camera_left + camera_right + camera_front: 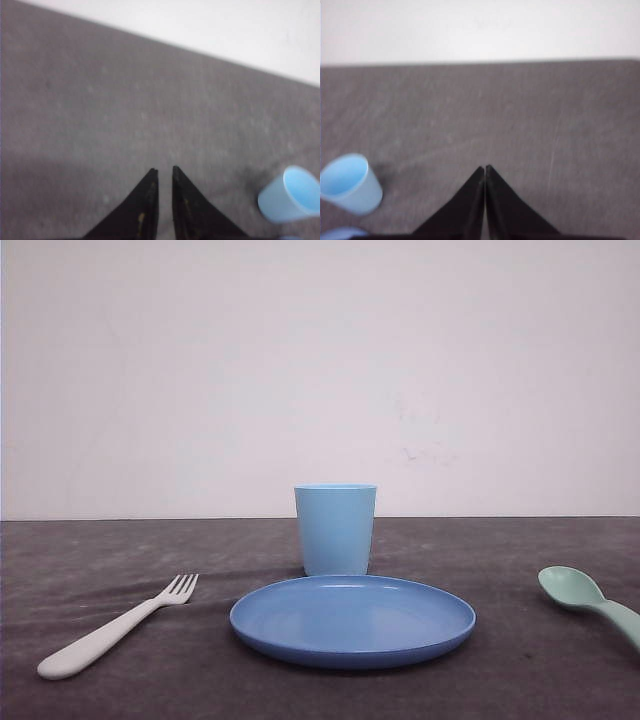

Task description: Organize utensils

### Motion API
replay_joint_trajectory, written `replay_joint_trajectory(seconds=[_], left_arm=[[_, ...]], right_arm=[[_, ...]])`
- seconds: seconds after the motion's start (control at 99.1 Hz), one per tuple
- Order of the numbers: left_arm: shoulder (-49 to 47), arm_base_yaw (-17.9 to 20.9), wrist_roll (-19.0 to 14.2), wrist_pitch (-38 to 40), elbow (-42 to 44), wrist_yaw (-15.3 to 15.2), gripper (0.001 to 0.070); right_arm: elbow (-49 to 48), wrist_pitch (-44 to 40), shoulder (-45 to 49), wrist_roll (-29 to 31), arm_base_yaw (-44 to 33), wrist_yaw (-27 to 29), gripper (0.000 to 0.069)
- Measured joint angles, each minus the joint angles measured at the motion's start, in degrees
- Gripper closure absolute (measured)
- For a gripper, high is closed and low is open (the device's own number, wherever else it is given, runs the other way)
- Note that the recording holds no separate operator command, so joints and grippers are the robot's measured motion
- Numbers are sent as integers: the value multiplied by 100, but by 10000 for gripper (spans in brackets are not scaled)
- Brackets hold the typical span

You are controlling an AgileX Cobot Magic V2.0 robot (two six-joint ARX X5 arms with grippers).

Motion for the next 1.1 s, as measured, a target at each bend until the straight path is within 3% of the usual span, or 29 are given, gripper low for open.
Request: replay_joint_trajectory(seconds=[0.071,0.202,0.293,0.575,0.918,1.1], left_arm=[[39,-66,0,-59,0,20,616],[85,-195,17,-46,0,66,407],[212,-339,-9,-127,0,79,344],[999,-1204,-157,-485,0,7,324],[2352,-2806,-616,-264,0,-1102,325],[3115,-3351,-868,22,0,-1338,336]], right_arm=[[0,-96,72,-15,66,-2,609],[0,-122,173,-20,160,-24,326],[0,-157,291,-22,205,-175,255],[0,-238,568,-22,348,-295,234],[0,-433,693,-22,354,-295,234],[0,-490,695,-22,354,-295,234]])
